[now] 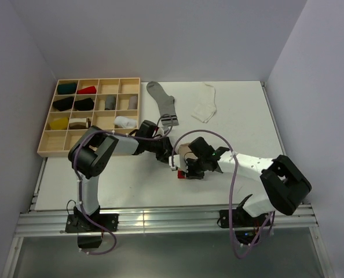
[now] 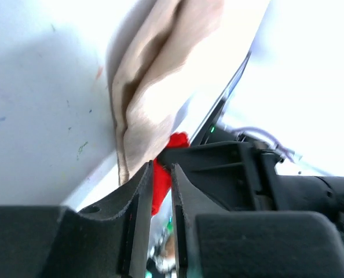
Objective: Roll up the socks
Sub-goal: Roll the sock at the center of the board.
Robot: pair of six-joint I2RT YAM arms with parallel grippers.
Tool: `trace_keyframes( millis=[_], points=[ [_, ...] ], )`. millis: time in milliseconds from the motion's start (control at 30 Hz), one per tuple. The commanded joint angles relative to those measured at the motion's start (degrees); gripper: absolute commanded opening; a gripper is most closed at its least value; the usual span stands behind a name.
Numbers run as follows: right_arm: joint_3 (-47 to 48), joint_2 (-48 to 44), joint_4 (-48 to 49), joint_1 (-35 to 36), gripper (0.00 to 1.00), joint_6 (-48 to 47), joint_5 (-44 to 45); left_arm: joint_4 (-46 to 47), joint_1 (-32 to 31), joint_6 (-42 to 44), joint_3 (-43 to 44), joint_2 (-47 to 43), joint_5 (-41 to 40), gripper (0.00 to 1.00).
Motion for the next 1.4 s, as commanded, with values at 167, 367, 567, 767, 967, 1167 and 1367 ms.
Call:
trace_keyframes(
  millis=[167,367,567,767,967,1167,1367],
  points=[
    [9.99,10.44,-22.29,-7.33,0.19,-8.0,-14.92,10.71,0.24,-0.21,-5.39,-8.85,-8.02,0.22],
    [23.79,23.87,-39.95,-13.67,0.2,-16.0,-22.15,20.0,0.24,-2.04,-18.28,-21.23,-24.54,0.17],
    [39.07,37.59,-57.53,-19.21,0.2,-23.56,-27.16,22.92,-3.26,8.9,-25.17,-33.36,-40.7,0.18],
    [44.63,45.69,-62.99,-21.76,0.21,-23.92,-27.16,18.99,-13.99,33.06,-20.19,-34.19,-45.05,0.33],
    [45.16,48.16,-63.35,-22.29,0.21,-22.34,-26.72,12.38,-20.05,48.55,-11.65,-26.2,-46.09,0.43],
    [45.25,48.95,-63.09,-22.56,0.21,-22.08,-26.46,18.34,-22.6,56.21,-13.3,-21.53,-43.19,0.49],
    [45.87,49.83,-62.47,-22.73,0.2,-21.2,-26.2,27.57,-25.94,64.22,-17.26,-18.46,-45.65,0.51]
  ],
)
